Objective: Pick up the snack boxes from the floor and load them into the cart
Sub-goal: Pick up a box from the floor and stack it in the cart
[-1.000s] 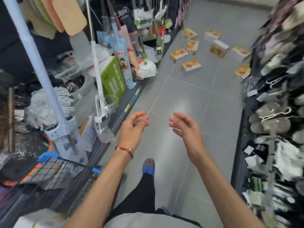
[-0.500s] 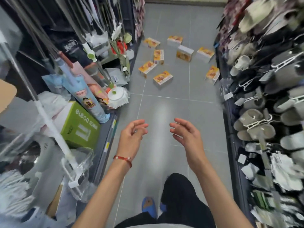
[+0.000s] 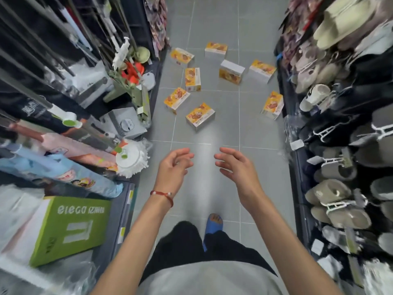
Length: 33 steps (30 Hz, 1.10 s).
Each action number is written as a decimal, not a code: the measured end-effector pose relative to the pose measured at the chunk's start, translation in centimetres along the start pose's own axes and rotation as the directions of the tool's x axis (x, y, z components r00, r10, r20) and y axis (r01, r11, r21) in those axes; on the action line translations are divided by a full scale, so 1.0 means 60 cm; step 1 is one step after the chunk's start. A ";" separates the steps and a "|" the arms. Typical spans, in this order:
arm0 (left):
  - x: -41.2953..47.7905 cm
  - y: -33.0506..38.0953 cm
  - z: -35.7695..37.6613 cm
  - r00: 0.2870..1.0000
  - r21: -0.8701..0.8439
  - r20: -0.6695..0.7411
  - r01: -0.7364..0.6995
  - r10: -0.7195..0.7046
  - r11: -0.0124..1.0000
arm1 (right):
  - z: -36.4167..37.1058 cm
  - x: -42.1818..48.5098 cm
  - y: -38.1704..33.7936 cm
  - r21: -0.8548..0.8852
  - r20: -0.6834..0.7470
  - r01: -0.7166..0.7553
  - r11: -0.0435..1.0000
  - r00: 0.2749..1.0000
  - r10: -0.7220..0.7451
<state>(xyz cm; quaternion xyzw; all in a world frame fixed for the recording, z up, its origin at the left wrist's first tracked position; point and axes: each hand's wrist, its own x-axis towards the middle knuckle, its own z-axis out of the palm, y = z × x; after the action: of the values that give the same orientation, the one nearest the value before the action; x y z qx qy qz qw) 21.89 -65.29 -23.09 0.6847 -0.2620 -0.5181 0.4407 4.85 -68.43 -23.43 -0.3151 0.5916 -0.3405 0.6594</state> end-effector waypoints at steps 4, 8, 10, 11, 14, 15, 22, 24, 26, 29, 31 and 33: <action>0.125 0.056 0.022 0.999 -0.005 -0.014 0.033 -0.033 0.999 | 0.019 0.124 -0.081 -0.014 0.013 -0.024 1.000 1.000 0.024; 0.276 0.106 0.036 0.997 -0.018 -0.031 0.069 -0.069 0.997 | 0.043 0.265 -0.143 -0.056 0.027 -0.057 0.997 0.998 0.059; 0.356 0.138 0.044 0.996 -0.036 -0.038 0.078 -0.079 0.996 | 0.061 0.345 -0.175 -0.065 0.034 -0.064 0.996 0.997 0.067; 0.398 0.158 0.049 0.996 -0.046 -0.039 0.080 -0.081 0.996 | 0.070 0.387 -0.191 -0.064 0.029 -0.067 0.996 0.997 0.069; 0.511 0.227 0.066 0.993 -0.051 -0.037 0.108 -0.110 0.993 | 0.098 0.493 -0.245 -0.086 -0.005 -0.098 0.991 0.995 0.098; 0.547 0.249 0.074 0.994 -0.062 -0.029 0.108 -0.110 0.992 | 0.106 0.525 -0.264 -0.085 -0.006 -0.102 0.991 0.995 0.101; 0.744 0.355 0.132 0.984 -0.060 0.013 0.176 -0.175 0.983 | 0.123 0.698 -0.370 -0.062 -0.074 -0.144 0.988 0.988 0.139; 0.784 0.369 0.148 0.978 -0.073 0.001 0.209 -0.210 0.975 | 0.119 0.744 -0.390 -0.055 -0.070 -0.178 0.982 0.982 0.174; 0.823 0.377 0.165 0.970 -0.089 -0.026 0.237 -0.240 0.967 | 0.114 0.798 -0.407 -0.081 -0.063 -0.213 0.974 0.976 0.209; 0.879 0.376 0.193 0.949 -0.111 -0.090 0.291 -0.302 0.950 | 0.103 0.883 -0.429 -0.128 -0.021 -0.263 0.956 0.965 0.262; 0.918 0.370 0.214 0.930 -0.146 -0.163 0.307 -0.329 0.940 | 0.098 0.943 -0.445 -0.156 0.023 -0.279 0.947 0.958 0.286; 0.960 0.355 0.235 0.898 -0.189 -0.241 0.329 -0.368 0.925 | 0.091 1.005 -0.456 -0.208 0.050 -0.252 0.945 0.962 0.268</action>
<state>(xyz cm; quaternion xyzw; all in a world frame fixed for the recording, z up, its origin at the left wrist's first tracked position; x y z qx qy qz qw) 29.50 -127.04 -33.03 0.7516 -0.0342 -0.5071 0.4204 12.28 -133.50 -34.56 -0.3120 0.6330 -0.1768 0.6860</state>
